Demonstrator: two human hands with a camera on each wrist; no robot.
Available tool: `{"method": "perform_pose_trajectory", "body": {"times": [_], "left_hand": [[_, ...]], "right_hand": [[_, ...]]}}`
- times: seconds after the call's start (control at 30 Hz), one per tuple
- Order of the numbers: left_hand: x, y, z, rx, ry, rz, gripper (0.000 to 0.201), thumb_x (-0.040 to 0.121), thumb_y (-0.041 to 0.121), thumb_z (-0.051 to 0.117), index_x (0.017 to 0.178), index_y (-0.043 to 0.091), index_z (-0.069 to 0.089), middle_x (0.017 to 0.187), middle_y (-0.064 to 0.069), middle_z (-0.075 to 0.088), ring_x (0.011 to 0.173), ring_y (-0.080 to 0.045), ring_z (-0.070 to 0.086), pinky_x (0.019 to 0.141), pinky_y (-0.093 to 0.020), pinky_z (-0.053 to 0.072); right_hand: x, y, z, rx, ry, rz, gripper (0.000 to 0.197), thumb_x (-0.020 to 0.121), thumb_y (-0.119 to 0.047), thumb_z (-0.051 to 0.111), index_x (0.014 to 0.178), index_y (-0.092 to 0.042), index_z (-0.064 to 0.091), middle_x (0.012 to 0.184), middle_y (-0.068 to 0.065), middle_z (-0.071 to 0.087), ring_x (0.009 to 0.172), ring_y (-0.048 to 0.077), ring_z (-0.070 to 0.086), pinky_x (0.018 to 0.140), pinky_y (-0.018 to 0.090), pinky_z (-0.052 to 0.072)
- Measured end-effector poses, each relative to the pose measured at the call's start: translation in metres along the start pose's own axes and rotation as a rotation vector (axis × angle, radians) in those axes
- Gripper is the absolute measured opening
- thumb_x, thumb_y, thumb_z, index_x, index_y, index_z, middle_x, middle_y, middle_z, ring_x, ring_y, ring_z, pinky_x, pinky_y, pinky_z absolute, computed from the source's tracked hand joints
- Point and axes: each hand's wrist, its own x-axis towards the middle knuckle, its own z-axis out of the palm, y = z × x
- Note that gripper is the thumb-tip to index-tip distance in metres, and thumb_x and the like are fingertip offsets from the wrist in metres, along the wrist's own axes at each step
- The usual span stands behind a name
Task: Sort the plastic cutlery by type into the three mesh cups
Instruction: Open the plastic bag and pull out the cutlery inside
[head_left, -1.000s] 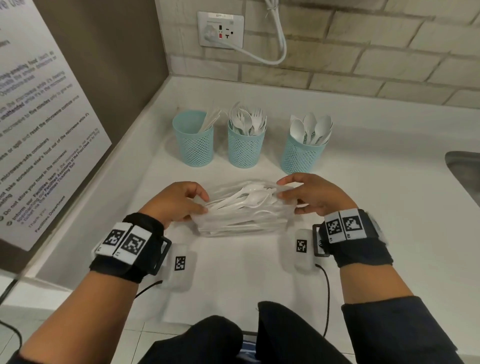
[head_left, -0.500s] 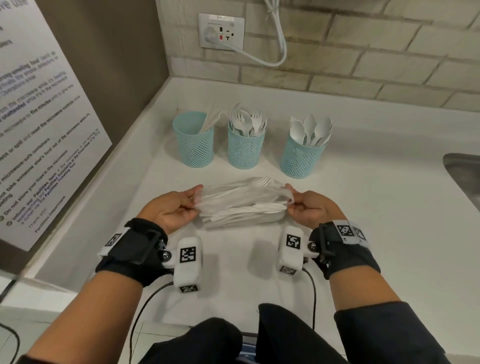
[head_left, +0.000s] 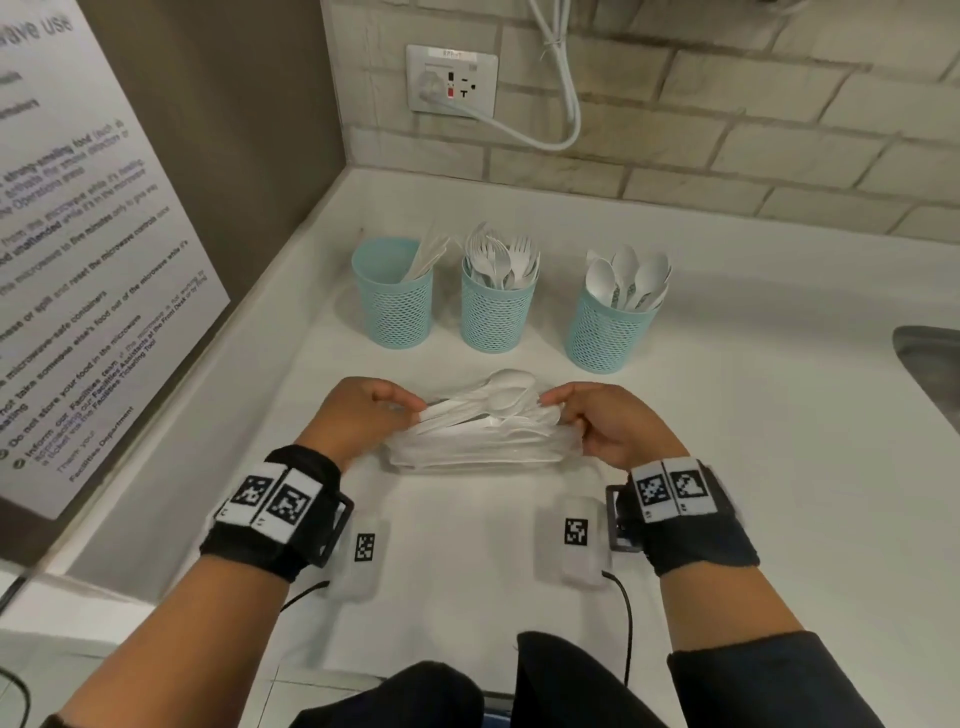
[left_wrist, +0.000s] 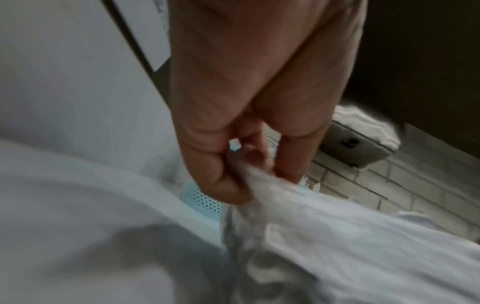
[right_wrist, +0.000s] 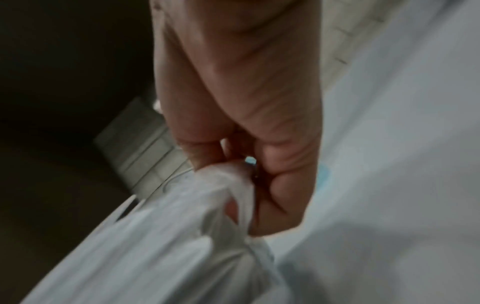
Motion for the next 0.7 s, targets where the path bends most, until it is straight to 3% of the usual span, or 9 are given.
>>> {"method": "perform_pose_trajectory", "body": {"times": [0.07, 0.13, 0.23, 0.3, 0.4, 0.5, 0.57, 0.63, 0.7], "left_hand": [[0.002, 0.002, 0.001, 0.217, 0.127, 0.093, 0.013, 0.082, 0.009, 0.066, 0.078, 0.019, 0.058, 0.079, 0.002, 0.055, 0.08, -0.017, 0.05, 0.069, -0.022, 0.039], [0.002, 0.004, 0.003, 0.402, 0.214, 0.094, 0.018, 0.086, 0.022, 0.062, 0.096, 0.015, 0.048, 0.088, -0.002, 0.054, 0.085, -0.021, 0.049, 0.074, -0.027, 0.037], [0.006, 0.005, 0.005, 0.553, 0.184, 0.133, 0.041, 0.088, 0.035, 0.059, 0.123, 0.02, 0.045, 0.104, -0.012, 0.056, 0.094, -0.029, 0.055, 0.081, -0.033, 0.041], [0.012, 0.006, 0.009, 0.566, 0.147, 0.174, 0.033, 0.089, 0.035, 0.058, 0.12, 0.023, 0.056, 0.112, -0.013, 0.051, 0.102, -0.029, 0.054, 0.088, -0.033, 0.041], [0.018, 0.009, 0.013, 0.485, 0.116, 0.251, 0.019, 0.091, 0.027, 0.058, 0.094, 0.013, 0.07, 0.094, -0.002, 0.058, 0.089, -0.017, 0.055, 0.077, -0.024, 0.037], [0.02, 0.012, 0.014, 0.364, 0.056, 0.236, 0.027, 0.095, 0.021, 0.05, 0.072, 0.01, 0.058, 0.072, 0.001, 0.054, 0.074, -0.016, 0.049, 0.062, -0.025, 0.034], [0.023, 0.012, 0.016, 0.248, 0.019, 0.169, 0.036, 0.097, 0.018, 0.043, 0.062, 0.012, 0.045, 0.064, 0.001, 0.049, 0.065, -0.015, 0.045, 0.062, -0.023, 0.034], [0.026, 0.011, 0.019, 0.144, -0.039, 0.087, 0.034, 0.099, 0.018, 0.038, 0.067, 0.011, 0.046, 0.066, 0.003, 0.05, 0.064, -0.011, 0.045, 0.067, -0.023, 0.036], [0.03, 0.006, 0.022, -0.023, -0.073, -0.01, 0.032, 0.1, 0.02, 0.037, 0.072, 0.012, 0.051, 0.067, 0.003, 0.049, 0.064, -0.009, 0.044, 0.069, -0.023, 0.036]], "right_hand": [[-0.003, -0.006, 0.004, -0.192, 0.098, -0.121, 0.037, 0.086, 0.004, 0.041, 0.08, -0.019, 0.069, 0.079, 0.005, 0.062, 0.071, 0.018, 0.052, 0.064, 0.027, 0.044], [-0.002, -0.008, 0.002, -0.326, 0.148, -0.239, 0.03, 0.089, -0.003, 0.048, 0.101, -0.021, 0.069, 0.09, 0.007, 0.061, 0.072, 0.02, 0.055, 0.061, 0.025, 0.046], [0.001, -0.009, -0.001, -0.509, 0.191, -0.402, 0.035, 0.09, -0.01, 0.056, 0.123, -0.019, 0.06, 0.089, 0.004, 0.059, 0.063, 0.015, 0.056, 0.049, 0.019, 0.047], [0.005, -0.007, 0.001, -0.635, 0.225, -0.495, 0.03, 0.087, -0.014, 0.062, 0.117, -0.012, 0.065, 0.091, 0.007, 0.065, 0.066, 0.011, 0.056, 0.057, 0.015, 0.044], [0.009, -0.002, 0.007, -0.73, 0.306, -0.582, 0.018, 0.087, -0.017, 0.064, 0.094, -0.004, 0.074, 0.088, 0.01, 0.072, 0.066, 0.011, 0.054, 0.056, 0.006, 0.036], [0.016, 0.001, 0.005, -0.604, 0.363, -0.492, 0.027, 0.091, -0.019, 0.058, 0.081, 0.002, 0.072, 0.078, 0.016, 0.067, 0.069, 0.018, 0.051, 0.06, 0.02, 0.037], [0.02, 0.001, 0.004, -0.372, 0.29, -0.325, 0.03, 0.094, -0.02, 0.054, 0.07, -0.005, 0.065, 0.075, 0.016, 0.064, 0.068, 0.018, 0.051, 0.063, 0.024, 0.038], [0.025, 0.001, 0.006, -0.157, 0.195, -0.157, 0.031, 0.097, -0.017, 0.048, 0.067, -0.012, 0.056, 0.061, 0.005, 0.059, 0.059, 0.014, 0.047, 0.06, 0.022, 0.038], [0.026, -0.001, 0.007, -0.018, 0.169, -0.01, 0.033, 0.098, -0.016, 0.045, 0.067, -0.011, 0.054, 0.049, -0.002, 0.051, 0.052, 0.011, 0.04, 0.058, 0.02, 0.036]]}}
